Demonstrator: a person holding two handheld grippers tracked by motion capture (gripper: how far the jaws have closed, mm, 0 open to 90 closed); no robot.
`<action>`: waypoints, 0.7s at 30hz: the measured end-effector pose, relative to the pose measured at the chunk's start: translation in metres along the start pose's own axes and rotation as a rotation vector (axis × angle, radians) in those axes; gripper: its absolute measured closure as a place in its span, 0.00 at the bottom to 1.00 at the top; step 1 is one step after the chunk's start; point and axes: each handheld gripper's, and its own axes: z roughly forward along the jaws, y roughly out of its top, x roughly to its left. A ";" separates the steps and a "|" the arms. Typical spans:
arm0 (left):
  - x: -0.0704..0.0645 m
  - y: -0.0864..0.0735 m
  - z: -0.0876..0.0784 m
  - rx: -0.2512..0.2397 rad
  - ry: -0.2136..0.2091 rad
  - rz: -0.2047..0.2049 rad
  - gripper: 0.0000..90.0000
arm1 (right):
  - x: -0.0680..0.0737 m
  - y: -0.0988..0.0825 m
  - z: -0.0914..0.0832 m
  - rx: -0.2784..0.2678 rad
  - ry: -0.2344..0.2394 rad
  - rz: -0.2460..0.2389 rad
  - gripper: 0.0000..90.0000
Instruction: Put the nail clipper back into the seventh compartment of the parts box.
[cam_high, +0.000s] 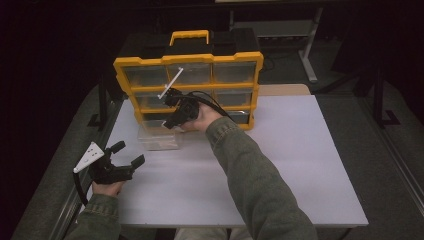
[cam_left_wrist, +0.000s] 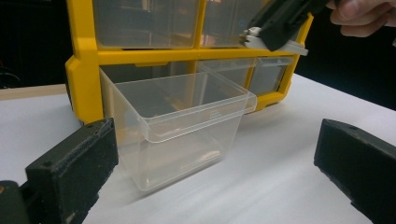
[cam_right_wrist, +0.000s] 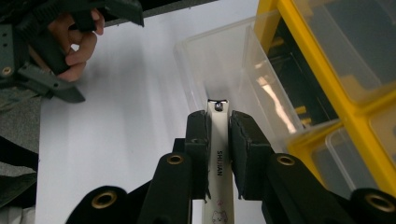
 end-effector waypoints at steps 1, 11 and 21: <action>0.000 0.000 0.000 -0.002 -0.001 -0.003 0.00 | 0.000 0.002 0.001 0.003 0.001 -0.003 0.85; 0.000 0.000 0.001 0.001 -0.006 -0.008 0.00 | -0.002 0.025 0.019 0.022 0.004 -0.017 0.85; 0.000 0.000 0.000 -0.008 -0.007 -0.013 0.00 | -0.003 0.039 0.046 0.050 0.021 -0.031 0.84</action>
